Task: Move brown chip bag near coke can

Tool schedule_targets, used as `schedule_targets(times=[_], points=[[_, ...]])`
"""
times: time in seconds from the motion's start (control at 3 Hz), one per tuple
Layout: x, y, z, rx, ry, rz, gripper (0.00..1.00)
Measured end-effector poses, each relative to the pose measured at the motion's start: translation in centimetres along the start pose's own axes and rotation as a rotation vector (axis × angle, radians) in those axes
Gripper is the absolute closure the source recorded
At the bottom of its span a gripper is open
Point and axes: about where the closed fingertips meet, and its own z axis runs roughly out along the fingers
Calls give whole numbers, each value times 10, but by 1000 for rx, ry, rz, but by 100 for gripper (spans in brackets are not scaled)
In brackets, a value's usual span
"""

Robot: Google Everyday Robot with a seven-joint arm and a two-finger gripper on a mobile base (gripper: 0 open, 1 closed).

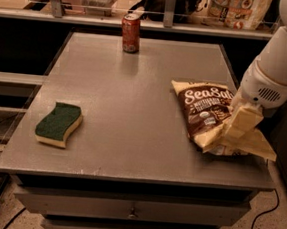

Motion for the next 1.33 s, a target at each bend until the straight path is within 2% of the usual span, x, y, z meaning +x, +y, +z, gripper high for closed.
schedule_targets(times=[0.67, 1.0, 1.33], points=[[-23, -24, -33, 89, -27, -51, 91], [-45, -42, -40, 119, -77, -73, 100], [-73, -71, -46, 155, -143, -78, 100]])
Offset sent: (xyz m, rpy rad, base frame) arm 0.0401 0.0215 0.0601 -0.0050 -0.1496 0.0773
